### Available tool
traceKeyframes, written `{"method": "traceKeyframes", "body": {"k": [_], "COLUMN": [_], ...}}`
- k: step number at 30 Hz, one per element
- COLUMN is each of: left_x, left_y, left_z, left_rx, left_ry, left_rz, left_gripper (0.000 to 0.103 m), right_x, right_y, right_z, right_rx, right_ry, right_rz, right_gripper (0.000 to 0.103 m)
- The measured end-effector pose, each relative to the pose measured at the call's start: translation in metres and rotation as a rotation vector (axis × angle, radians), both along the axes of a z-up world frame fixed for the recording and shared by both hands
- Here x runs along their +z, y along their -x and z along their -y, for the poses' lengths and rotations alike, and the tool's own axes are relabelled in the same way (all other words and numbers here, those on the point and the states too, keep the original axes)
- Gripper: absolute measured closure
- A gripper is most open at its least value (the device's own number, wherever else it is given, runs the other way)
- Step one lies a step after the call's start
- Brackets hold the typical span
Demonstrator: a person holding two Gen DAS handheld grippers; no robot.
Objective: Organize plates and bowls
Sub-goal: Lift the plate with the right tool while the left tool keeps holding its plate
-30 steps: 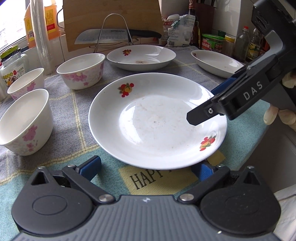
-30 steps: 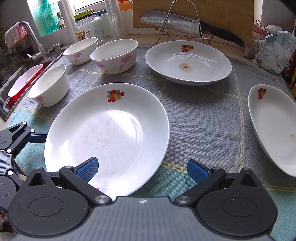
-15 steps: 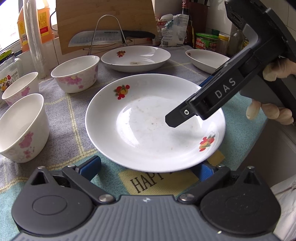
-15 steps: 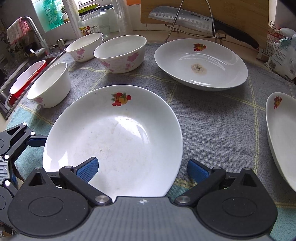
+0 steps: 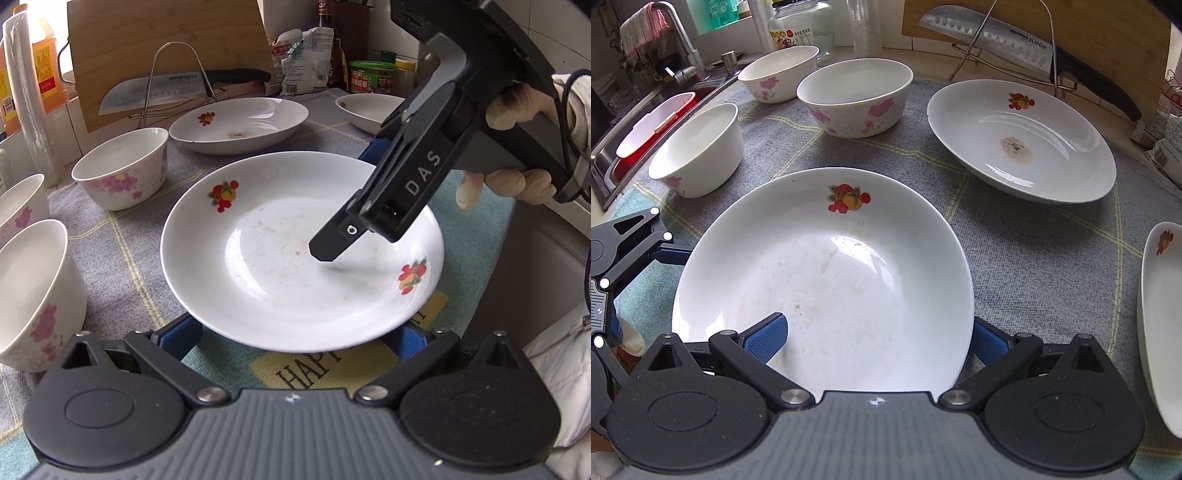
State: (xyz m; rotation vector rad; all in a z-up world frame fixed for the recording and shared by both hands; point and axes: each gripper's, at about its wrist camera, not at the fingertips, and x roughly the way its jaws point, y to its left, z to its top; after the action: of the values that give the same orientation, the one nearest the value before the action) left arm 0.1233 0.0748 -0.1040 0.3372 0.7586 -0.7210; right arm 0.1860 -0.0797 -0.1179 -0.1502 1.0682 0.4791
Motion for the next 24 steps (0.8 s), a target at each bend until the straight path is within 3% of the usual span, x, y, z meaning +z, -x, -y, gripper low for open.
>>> {"method": "traceKeyframes", "body": {"k": [13,24], "left_x": [0.0,0.003], "left_y": [-0.004,-0.003], "left_z": [-0.004,-0.004], "left_rx": [-0.046,-0.075], "left_ry": [-0.003,-0.02], "left_rz": [0.014,0.02], "left_gripper": [0.0,0.0], "right_x": [0.006,0.008], "right_y": [-0.024,-0.039], "right_z": [0.016,0.023], "right_rx": [0.062,0.057], "right_ry": [-0.155,-0.208], "right_rz": [-0.099,-0.144], "right_gripper": [0.0,0.013]}}
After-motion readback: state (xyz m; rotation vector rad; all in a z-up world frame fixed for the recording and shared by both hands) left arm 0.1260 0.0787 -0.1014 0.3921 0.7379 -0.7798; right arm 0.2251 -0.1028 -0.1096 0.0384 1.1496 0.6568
